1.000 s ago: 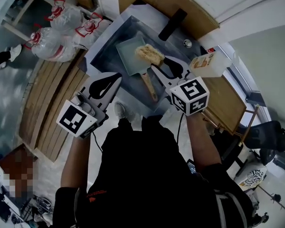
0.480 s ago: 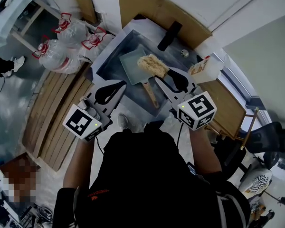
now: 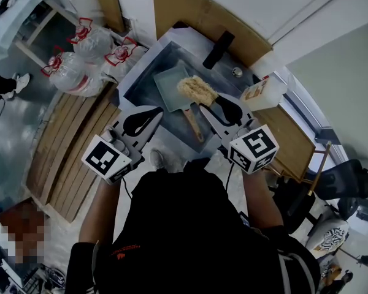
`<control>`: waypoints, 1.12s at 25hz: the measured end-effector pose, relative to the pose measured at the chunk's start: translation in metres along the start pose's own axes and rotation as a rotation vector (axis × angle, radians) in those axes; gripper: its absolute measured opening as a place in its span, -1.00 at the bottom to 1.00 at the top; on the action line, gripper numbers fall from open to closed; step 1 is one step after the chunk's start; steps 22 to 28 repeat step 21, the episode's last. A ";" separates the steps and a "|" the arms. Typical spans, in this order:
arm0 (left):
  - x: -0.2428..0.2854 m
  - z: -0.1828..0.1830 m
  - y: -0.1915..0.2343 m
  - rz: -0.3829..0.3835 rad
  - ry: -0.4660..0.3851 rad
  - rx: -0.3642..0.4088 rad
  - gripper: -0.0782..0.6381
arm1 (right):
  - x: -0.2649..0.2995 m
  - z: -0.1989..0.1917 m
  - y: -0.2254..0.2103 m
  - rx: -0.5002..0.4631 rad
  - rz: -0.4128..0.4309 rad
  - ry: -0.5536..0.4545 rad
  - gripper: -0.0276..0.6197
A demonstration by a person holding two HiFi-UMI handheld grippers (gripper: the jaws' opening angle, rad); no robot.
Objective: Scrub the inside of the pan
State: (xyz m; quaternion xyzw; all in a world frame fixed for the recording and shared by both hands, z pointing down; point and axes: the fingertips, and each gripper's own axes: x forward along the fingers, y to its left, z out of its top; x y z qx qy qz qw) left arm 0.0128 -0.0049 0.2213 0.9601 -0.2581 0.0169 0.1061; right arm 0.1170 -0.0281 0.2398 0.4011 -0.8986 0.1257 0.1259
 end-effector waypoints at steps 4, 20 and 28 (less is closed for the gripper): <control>0.002 0.001 0.003 0.001 -0.003 0.000 -0.73 | 0.002 0.002 -0.002 -0.001 0.003 0.002 -0.38; 0.015 0.000 -0.001 -0.011 -0.009 -0.012 -0.73 | 0.002 0.001 -0.011 0.010 0.011 0.019 -0.38; 0.016 0.000 -0.001 -0.012 -0.007 -0.012 -0.73 | 0.001 0.001 -0.012 0.011 0.012 0.019 -0.38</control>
